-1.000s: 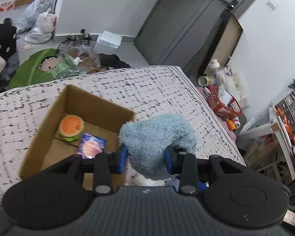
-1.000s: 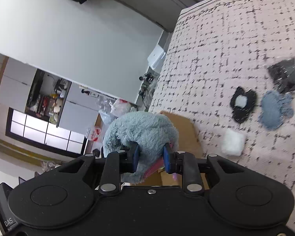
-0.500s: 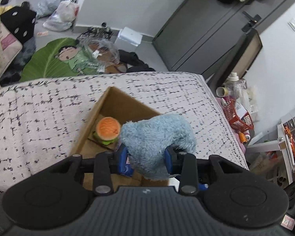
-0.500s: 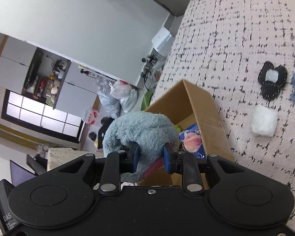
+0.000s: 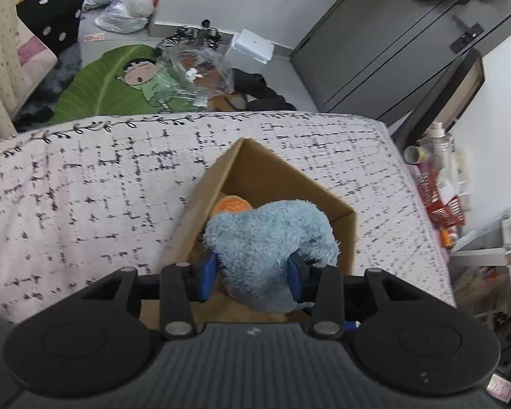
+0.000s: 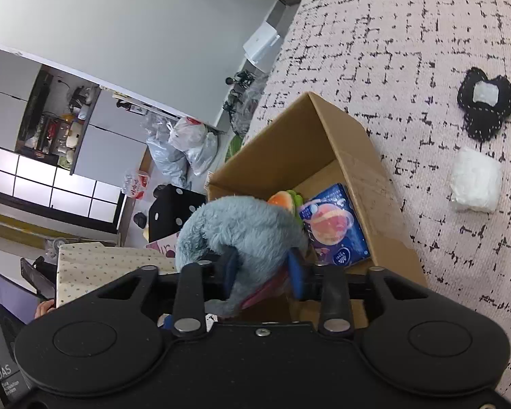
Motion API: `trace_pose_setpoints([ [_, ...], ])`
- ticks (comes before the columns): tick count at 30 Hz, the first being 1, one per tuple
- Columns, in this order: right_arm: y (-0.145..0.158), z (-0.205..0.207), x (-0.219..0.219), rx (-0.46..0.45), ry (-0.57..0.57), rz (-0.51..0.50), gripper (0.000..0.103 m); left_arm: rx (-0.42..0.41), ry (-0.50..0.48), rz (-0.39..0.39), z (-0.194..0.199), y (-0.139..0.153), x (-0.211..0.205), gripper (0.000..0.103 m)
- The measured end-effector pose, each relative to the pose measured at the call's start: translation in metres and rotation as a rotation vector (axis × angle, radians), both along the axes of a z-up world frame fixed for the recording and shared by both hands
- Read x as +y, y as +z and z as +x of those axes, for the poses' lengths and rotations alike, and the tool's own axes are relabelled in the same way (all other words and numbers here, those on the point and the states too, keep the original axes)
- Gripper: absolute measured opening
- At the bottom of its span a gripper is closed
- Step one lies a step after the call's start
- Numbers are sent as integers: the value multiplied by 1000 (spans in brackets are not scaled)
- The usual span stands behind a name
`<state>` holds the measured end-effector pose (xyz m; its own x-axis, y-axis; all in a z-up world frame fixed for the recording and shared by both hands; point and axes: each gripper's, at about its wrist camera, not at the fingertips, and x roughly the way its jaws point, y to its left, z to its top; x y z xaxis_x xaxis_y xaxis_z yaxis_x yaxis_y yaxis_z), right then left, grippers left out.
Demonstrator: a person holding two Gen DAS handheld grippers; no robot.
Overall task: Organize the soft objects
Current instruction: 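Lower the plush into the box and open the right tool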
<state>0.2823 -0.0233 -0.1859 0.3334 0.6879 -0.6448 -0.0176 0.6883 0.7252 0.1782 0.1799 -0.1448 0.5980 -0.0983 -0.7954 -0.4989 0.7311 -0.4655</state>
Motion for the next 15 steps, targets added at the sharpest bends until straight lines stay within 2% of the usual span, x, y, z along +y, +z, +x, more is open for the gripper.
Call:
trace_pose_setpoints([
  [4,1,-1,-1,1,-10,-17,45,4,-5,33,1,4,1,46],
  [6,3,-1,-3,3,-15,-12,52,2,-4,33,1,5,1,47],
  [13,14,-9,-13,-7,-21,-9,53,18,27,62,-4,14,1,56],
  [15,19,-12,-16,-14,-23,-3,57,21,28,75,-6,18,-1,58],
])
